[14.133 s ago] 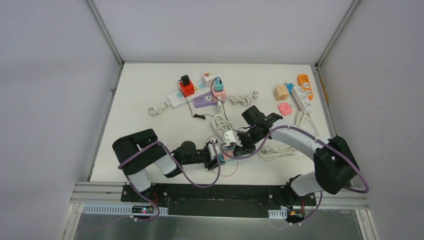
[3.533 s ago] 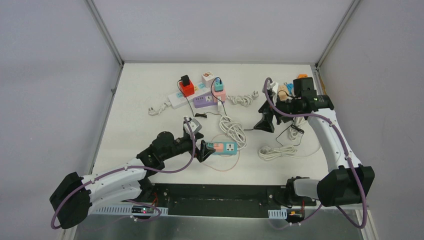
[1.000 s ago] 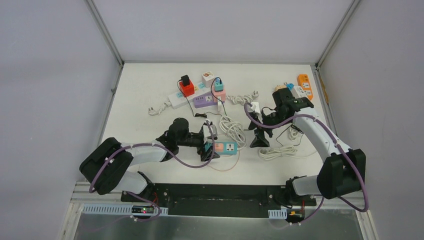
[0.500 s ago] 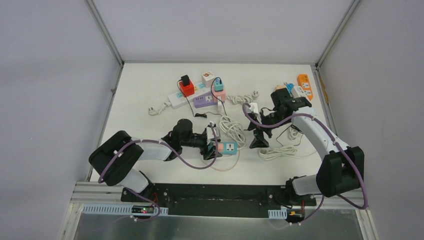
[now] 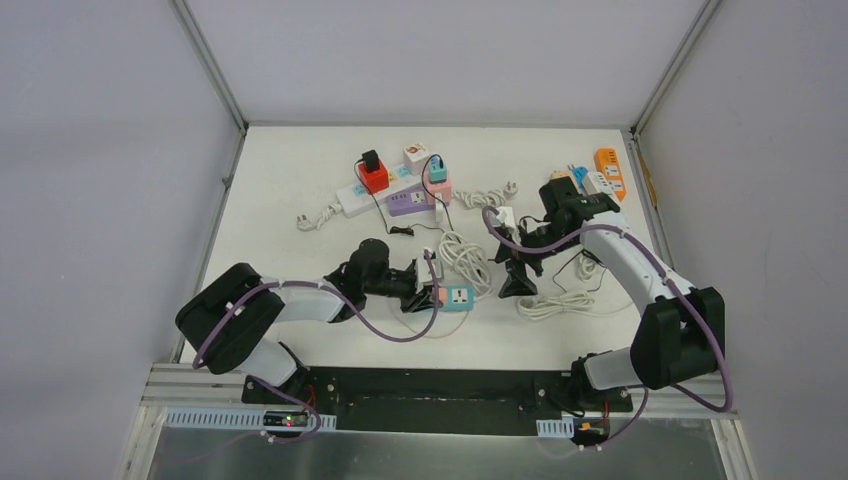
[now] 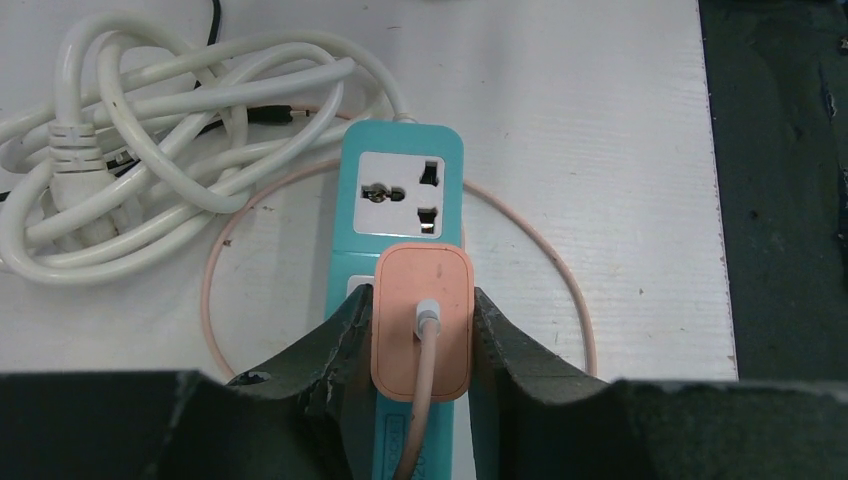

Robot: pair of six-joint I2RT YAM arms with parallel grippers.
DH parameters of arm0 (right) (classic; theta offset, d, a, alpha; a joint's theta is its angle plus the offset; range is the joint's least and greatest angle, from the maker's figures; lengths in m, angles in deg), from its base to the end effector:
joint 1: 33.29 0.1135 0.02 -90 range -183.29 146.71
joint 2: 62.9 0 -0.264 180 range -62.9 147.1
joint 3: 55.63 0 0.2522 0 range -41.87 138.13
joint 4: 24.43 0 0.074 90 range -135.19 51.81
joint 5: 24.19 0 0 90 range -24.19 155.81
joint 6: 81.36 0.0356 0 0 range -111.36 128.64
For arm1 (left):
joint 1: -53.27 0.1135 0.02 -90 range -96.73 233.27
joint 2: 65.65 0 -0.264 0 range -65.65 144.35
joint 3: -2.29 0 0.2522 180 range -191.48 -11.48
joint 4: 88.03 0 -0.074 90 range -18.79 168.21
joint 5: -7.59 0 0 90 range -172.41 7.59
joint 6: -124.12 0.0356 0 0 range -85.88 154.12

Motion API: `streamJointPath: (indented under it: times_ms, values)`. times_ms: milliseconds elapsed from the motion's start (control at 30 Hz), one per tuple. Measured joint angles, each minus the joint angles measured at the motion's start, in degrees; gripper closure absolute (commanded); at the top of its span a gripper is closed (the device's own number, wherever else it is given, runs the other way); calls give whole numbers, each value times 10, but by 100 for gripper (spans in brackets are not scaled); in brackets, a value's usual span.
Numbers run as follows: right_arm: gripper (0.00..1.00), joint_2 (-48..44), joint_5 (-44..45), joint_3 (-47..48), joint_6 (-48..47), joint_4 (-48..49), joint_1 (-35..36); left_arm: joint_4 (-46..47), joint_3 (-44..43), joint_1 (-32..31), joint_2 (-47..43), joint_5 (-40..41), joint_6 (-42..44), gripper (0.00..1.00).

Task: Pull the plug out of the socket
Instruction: Remove the plug from the socket.

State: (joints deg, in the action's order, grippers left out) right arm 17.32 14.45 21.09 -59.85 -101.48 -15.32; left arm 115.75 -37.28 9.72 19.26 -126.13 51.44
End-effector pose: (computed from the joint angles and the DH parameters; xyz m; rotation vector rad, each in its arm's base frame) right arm 0.2223 0.1013 0.2633 -1.7445 1.7139 0.9764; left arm 0.1763 -0.2015 0.1604 1.4150 1.3810 -1.0396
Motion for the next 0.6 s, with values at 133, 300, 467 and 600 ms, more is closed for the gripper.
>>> streamJointPath:
  times_ms: [133, 300, 467, 600]
  values:
    - [8, 12, 1, -2, -2, 1, 2, -22, 0, 0, -15, 2, 0, 100]
    - [8, 18, 0, -11, -2, 4, 6, -27, 8, -8, -47, 6, -6, 100]
    - [8, 18, -10, -26, 0, 23, 16, 3, 32, -15, -68, 14, -34, 100]
    - [9, 25, -20, -36, 22, 48, 32, 19, 42, -15, -77, 18, -46, 100]
